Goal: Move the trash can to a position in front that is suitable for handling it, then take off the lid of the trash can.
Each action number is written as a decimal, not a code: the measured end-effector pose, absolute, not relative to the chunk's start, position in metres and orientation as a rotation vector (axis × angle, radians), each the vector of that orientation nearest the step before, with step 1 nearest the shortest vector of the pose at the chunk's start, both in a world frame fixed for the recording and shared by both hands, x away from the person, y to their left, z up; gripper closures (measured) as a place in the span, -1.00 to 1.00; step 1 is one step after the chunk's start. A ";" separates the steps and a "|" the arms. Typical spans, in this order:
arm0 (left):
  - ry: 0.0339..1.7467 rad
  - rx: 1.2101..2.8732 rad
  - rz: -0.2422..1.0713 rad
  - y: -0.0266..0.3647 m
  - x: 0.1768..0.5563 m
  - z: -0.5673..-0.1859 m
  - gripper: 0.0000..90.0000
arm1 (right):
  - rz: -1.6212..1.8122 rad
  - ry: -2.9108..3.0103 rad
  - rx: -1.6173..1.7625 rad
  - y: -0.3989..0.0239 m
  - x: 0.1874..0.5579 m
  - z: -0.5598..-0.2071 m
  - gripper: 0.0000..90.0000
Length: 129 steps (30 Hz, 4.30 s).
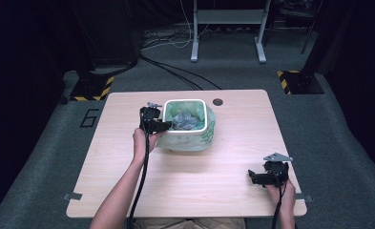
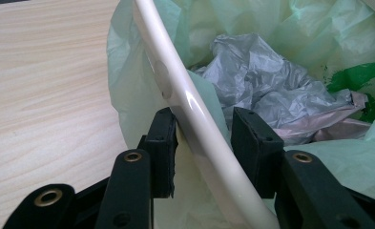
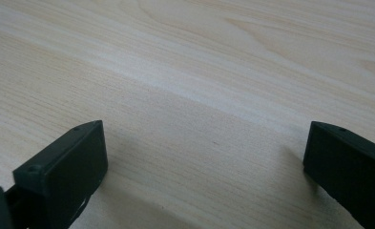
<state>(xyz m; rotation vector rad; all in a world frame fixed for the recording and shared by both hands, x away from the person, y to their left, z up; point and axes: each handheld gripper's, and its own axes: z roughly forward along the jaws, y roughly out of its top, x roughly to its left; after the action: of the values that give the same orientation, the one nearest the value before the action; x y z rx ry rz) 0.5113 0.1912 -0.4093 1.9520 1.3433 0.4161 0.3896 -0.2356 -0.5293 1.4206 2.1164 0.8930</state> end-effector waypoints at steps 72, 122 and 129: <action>1.189 1.885 0.285 0.230 0.503 -0.394 -0.95 | 1.061 2.295 1.243 -0.173 0.432 -0.432 -0.98; 1.229 1.915 0.196 0.206 0.540 -0.410 -0.05 | 1.148 2.398 1.331 -0.087 0.547 -0.400 -0.09; 1.245 1.898 0.148 0.202 0.544 -0.418 0.16 | 1.152 2.389 1.357 -0.082 0.549 -0.402 0.09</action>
<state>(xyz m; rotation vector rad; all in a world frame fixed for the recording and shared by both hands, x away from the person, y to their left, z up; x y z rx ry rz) 0.5436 0.2021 -0.4182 1.8983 1.2447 0.1482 0.5486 -0.0825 -0.4015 1.3572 2.3890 1.1516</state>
